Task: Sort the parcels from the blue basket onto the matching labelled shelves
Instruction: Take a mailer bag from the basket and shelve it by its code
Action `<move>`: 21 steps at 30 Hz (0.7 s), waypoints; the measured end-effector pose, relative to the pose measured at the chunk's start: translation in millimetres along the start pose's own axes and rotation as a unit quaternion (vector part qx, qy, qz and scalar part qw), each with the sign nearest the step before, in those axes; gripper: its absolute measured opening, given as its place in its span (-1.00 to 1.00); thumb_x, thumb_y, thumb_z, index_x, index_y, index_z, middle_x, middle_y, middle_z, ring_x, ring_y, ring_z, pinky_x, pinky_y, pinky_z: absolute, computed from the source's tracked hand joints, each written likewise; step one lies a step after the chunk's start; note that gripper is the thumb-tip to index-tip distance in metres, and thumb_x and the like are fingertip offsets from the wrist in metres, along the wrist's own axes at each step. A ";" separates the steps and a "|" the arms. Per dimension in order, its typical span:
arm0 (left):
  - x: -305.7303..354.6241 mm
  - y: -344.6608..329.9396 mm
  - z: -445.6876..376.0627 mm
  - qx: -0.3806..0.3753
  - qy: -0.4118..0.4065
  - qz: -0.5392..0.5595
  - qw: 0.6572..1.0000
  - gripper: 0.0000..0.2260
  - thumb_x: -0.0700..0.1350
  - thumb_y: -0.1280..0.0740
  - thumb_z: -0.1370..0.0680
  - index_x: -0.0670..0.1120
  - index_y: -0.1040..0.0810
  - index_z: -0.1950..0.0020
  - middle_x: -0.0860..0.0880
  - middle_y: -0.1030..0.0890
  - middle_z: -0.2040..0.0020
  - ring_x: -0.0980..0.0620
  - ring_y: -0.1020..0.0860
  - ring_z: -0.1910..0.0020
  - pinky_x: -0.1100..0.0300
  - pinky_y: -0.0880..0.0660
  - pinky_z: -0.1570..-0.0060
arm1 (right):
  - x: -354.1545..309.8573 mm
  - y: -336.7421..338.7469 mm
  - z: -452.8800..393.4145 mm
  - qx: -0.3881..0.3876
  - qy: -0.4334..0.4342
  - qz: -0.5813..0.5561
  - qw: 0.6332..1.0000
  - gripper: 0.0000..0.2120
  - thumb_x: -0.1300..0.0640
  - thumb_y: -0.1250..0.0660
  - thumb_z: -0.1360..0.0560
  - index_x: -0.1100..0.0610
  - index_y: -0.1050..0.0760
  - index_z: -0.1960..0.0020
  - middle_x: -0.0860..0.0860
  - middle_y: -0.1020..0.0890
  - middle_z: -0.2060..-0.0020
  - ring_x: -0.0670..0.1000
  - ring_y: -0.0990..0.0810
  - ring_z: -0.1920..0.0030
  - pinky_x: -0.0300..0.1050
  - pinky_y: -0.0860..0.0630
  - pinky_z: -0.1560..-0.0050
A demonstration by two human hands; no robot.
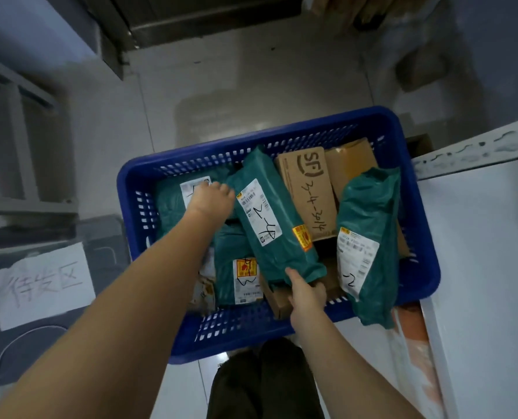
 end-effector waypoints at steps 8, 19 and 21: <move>1.6 -6.8 -60.7 0.010 0.080 0.364 0.928 -0.27 -0.18 -0.31 -0.52 -0.10 0.06 -0.56 -0.13 -0.30 -0.45 -0.15 -0.34 -0.37 -0.07 -0.32 -0.34 | 3.1 -1.9 -33.4 -0.026 0.068 0.019 0.997 -0.33 0.17 -0.52 -0.36 0.11 -0.34 -0.40 0.06 -0.52 -0.26 0.10 -0.49 -0.24 0.01 -0.41 -0.30; -22.6 -17.6 -33.4 0.023 0.189 0.625 0.757 -0.59 0.00 -0.13 -0.57 -0.13 -0.35 -0.37 -0.16 -0.41 -0.30 -0.23 -0.45 -0.19 -0.15 -0.39 -0.23 | -6.3 -15.3 -2.4 -0.081 0.035 -0.031 0.996 -0.63 0.00 -0.40 -0.47 0.02 -0.46 -0.24 -0.03 -0.57 -0.10 0.02 -0.55 -0.09 -0.07 -0.49 -0.08; -30.4 -15.0 -9.8 0.043 0.210 0.593 0.776 -0.57 0.06 -0.16 -0.58 -0.13 -0.36 -0.38 -0.14 -0.36 -0.31 -0.21 -0.42 -0.23 -0.06 -0.37 -0.24 | -15.4 -15.5 10.0 -0.085 0.080 0.000 0.993 -0.59 0.07 -0.42 -0.46 0.09 -0.45 -0.28 -0.03 -0.57 -0.12 0.00 -0.55 -0.08 -0.13 -0.48 -0.01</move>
Point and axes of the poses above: each hand's wrist, its own z-axis away from the middle knuckle, its own y-axis out of the back of the hand, x = y × z, the point moved 5 cm from there along -z, towards the middle knuckle
